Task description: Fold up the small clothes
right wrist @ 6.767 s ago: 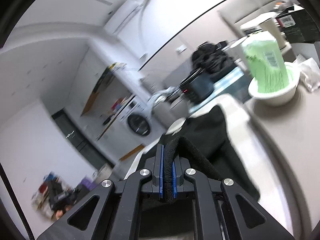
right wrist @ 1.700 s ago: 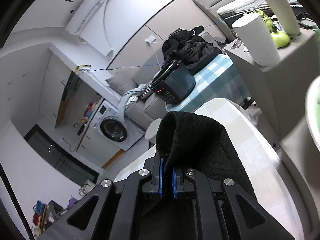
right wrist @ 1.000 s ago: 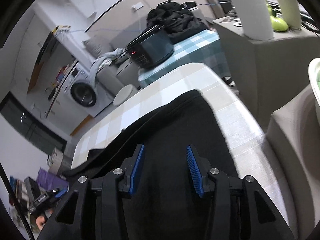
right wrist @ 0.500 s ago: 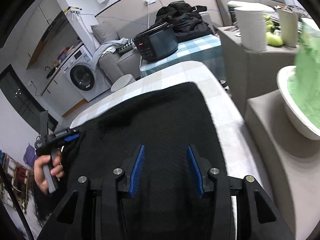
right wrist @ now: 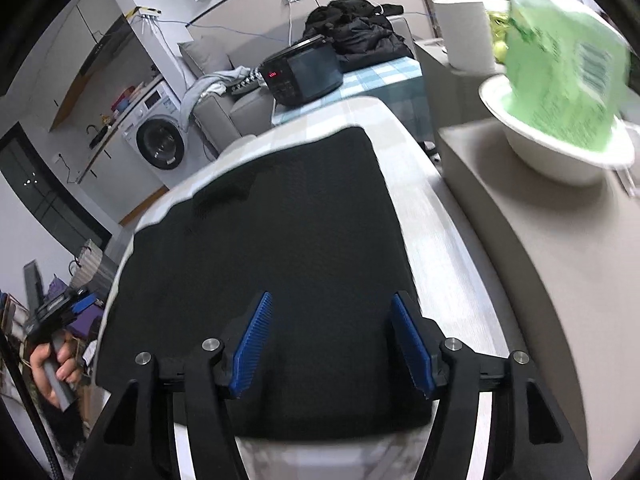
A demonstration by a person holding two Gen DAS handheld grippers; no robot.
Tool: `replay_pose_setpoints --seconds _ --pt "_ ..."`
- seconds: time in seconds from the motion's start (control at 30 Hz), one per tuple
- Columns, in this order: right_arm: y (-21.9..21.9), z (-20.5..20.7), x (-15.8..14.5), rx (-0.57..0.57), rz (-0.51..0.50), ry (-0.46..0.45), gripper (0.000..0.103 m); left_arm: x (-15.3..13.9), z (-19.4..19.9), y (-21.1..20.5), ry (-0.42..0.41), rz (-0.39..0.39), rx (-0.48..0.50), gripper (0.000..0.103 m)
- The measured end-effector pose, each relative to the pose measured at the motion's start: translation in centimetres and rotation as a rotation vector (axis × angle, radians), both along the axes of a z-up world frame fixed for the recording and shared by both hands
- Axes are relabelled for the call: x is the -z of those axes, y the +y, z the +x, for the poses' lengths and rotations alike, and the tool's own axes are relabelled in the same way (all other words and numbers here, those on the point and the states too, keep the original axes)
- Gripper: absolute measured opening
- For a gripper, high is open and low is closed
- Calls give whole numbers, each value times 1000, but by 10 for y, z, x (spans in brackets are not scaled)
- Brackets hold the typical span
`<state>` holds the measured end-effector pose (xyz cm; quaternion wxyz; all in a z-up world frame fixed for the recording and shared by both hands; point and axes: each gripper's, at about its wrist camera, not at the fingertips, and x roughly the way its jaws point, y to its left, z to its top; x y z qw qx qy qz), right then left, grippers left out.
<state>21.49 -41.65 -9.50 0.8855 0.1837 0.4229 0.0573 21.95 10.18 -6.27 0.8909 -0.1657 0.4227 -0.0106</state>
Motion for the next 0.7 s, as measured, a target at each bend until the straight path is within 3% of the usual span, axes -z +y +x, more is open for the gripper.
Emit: replay_pose_setpoints --seconds 0.13,0.37,0.5,0.57,0.63,0.7 --pt "-11 -23 17 -7 38 5 63 25 -57 7 32 -32 -19 75" --pt "-27 -53 36 -55 125 -29 63 50 -95 8 104 -8 -35 74" --pt "-27 -57 41 -64 130 -44 63 53 -100 10 95 -43 -10 64" --pt "-28 -54 40 -67 152 -58 63 53 -98 5 84 -47 9 56" --pt "-25 -53 38 -78 165 -60 63 52 -99 2 79 -58 20 41" --pt "-20 -57 32 -116 188 -68 63 49 -98 -1 65 -65 22 41"
